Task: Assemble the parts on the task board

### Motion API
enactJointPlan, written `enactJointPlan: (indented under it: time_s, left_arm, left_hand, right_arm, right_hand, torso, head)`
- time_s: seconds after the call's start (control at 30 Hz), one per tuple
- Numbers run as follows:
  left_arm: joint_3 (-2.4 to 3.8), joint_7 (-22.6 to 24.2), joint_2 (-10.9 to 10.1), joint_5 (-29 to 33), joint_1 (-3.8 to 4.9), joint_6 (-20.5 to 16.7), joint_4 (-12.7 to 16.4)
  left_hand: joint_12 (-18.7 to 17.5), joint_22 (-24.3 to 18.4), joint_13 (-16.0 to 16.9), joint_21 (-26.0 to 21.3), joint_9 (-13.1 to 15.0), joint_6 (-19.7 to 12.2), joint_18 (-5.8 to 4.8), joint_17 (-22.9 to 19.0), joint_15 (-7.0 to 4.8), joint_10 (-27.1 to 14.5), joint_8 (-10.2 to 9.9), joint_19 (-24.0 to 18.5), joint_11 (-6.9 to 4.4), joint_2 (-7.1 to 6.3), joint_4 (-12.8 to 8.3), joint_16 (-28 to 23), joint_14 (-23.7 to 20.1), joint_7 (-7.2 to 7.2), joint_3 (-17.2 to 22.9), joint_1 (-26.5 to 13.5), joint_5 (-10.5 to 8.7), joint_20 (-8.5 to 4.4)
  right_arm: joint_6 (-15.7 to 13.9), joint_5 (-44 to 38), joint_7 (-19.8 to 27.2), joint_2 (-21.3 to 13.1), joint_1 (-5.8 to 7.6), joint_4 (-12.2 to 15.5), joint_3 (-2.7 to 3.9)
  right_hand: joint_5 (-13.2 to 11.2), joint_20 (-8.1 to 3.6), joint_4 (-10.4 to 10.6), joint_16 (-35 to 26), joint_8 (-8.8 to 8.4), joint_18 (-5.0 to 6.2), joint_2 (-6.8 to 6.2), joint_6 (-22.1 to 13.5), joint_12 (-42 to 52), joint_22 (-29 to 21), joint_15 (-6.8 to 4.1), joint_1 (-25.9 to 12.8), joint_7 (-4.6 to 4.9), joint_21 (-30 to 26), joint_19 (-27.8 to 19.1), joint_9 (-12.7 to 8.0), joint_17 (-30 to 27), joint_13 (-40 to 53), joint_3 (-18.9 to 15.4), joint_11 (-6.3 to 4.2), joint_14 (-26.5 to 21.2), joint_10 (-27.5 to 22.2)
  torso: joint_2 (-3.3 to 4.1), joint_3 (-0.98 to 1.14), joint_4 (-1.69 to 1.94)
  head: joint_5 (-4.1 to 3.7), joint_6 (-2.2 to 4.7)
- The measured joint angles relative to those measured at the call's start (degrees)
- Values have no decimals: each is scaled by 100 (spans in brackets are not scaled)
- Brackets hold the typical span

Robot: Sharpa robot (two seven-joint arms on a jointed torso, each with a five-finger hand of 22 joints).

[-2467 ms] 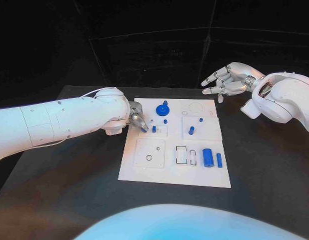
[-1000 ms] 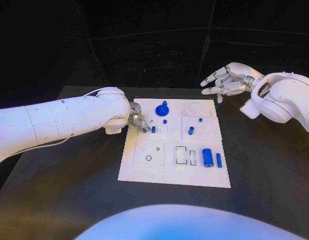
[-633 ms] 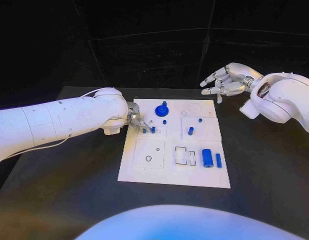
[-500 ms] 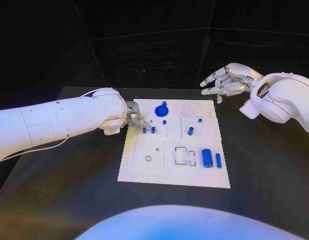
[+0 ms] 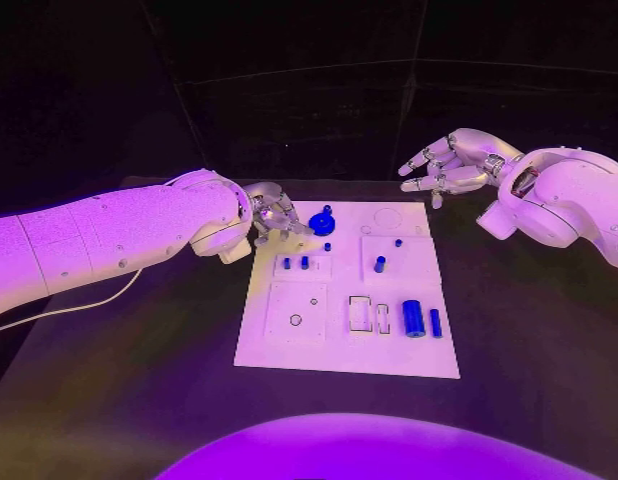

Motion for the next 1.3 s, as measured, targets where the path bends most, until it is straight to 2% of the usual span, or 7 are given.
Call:
enactJointPlan:
  time_s: [0.17,0.3,0.43,0.6,0.77,0.93,1.3]
  left_arm:
    - [-41,565,299,-11,6,-148,-124]
    - [-116,1018,543,-250,2,-228,-341]
    - [-227,1439,751,-682,1,-278,-594]
    - [-368,1845,965,-1338,-9,-298,-920]
    - [-442,1969,1107,-1919,-35,-268,-1112]
    - [-480,1978,1182,-2337,-61,-210,-1238]
    - [-490,1928,1308,-2720,-79,-90,-1406]
  left_hand:
    - [-660,-1179,-536,-1289,-399,-187,217,-790,186,-650,-296,-607,195,-44,-284,-907,-465,188,235,579,0,185]
    - [-1214,-1403,-1031,-1579,-806,-261,218,-1299,271,-1044,-658,-732,316,-147,-551,-1320,-747,230,472,993,0,281]
    - [-1706,-1486,-1690,-1689,-1411,221,217,-1531,329,-1005,-1125,-689,361,-329,-766,-1390,-804,250,804,1177,0,324]
    - [-2052,-1471,-2236,-1666,-1925,609,218,-1676,315,-867,-1609,-621,357,-468,-943,-1336,-784,173,1073,1174,0,341]
    - [-2282,-830,-2571,-941,-2197,716,217,-1253,292,-863,-1912,-161,363,-602,-967,-835,-349,161,1097,1076,0,311]
    - [-2325,-353,-2736,-420,-2329,809,123,-970,218,-834,-2048,133,334,-648,-1001,-542,-107,155,1064,1029,0,259]
    - [-2399,-52,-2995,-112,-2490,1120,124,-966,204,-499,-2182,392,265,-618,-999,-465,-21,114,1032,999,0,192]
  right_arm:
    - [-2,0,0,4,0,-5,0]
    - [-3,-5,0,17,0,-8,0]
    - [-5,-12,0,23,0,-8,0]
    - [-6,-28,2,44,0,-9,0]
    - [-8,-45,4,60,0,-15,0]
    - [-8,-67,5,71,0,-18,0]
    - [-8,-93,8,94,0,-28,0]
  right_hand:
    - [0,0,0,0,0,0,0,0,0,0,0,0,0,0,0,0,0,0,0,0,0,0]
    - [0,0,0,0,0,0,0,0,0,-5,0,0,0,0,0,0,0,0,0,0,0,0]
    - [0,0,0,0,0,0,0,0,0,-5,0,0,0,0,0,0,0,1,0,0,0,0]
    - [0,0,0,0,0,0,0,0,0,-5,0,0,0,0,0,0,0,1,0,0,0,0]
    - [0,0,0,0,0,0,0,0,0,-4,0,0,0,0,0,0,1,1,0,0,0,0]
    - [0,0,0,0,0,0,0,0,0,-4,0,0,0,0,0,0,1,1,0,0,0,0]
    - [0,0,0,0,0,0,0,0,0,-4,0,0,0,0,0,0,1,1,0,0,0,0]
  torso:
    - [4,-2,-3]
    - [5,-4,-8]
    - [5,-4,-10]
    - [5,-5,-17]
    - [7,-11,-10]
    - [7,-11,-7]
    - [5,-11,-4]
  head:
    - [-50,25]
    - [-85,31]
    - [-102,46]
    - [-126,83]
    - [-131,79]
    - [-131,75]
    - [-138,64]
